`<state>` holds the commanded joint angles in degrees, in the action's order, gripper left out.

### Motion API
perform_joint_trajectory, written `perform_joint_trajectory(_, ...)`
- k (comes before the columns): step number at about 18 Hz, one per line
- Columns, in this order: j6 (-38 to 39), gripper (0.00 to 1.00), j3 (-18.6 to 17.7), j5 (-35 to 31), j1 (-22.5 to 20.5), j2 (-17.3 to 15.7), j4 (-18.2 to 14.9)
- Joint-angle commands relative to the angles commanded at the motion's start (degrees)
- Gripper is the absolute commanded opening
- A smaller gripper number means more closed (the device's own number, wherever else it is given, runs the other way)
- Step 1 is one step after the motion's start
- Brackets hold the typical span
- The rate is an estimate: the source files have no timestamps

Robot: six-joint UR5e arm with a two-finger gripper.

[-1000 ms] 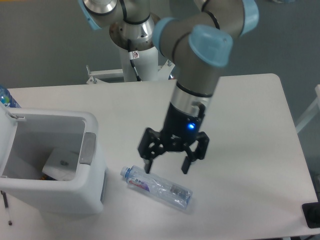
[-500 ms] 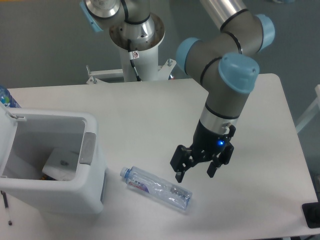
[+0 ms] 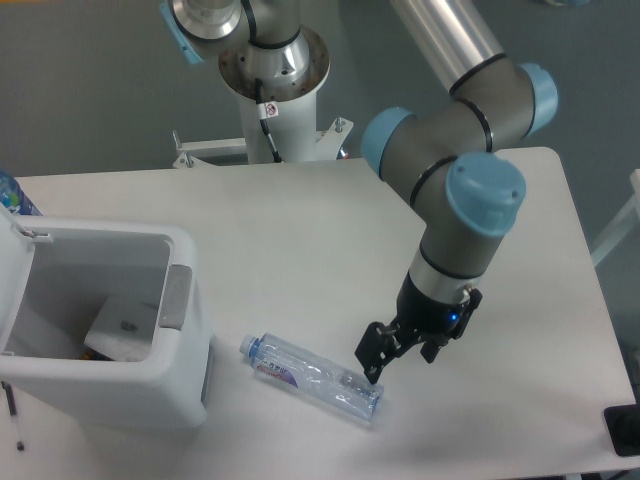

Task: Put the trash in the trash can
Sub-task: 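Move the gripper back over the clear water bottle, then reorient the gripper and lower it to the bottle's base end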

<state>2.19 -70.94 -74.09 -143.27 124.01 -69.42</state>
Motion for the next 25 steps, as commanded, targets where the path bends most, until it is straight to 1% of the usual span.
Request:
perform_joint_trajectory(4,1.1,1.00,4.7,-1.2,0.4,3.2,-5.8)
perform_joint_trajectory(7,3.5,1.00,10.6,-4.6,1.8,7.4,-11.7)
perform_joint_trajectory(8,4.2,1.00,12.3,-4.9,1.9,8.4,-12.9)
perform_joint_trajectory(9,5.2,1.00,13.2,-5.0,2.0,9.2,-13.5)
perform_joint_trajectory(13,8.3,1.00,13.5,-7.0,2.6,10.2,-13.5)
perform_joint_trajectory(15,9.8,1.00,13.1,-8.3,2.9,10.8,-13.5)
perform_joint_trajectory(17,10.6,1.00,12.6,-9.8,4.0,11.3,-13.3)
perform_joint_trajectory(20,15.3,1.00,12.3,-11.6,4.5,12.5,-13.1)
perform_joint_trajectory(22,16.2,1.00,12.2,-13.2,5.4,13.3,-13.0)
perform_joint_trajectory(25,17.8,1.00,10.7,-13.5,5.9,13.4,-12.8)
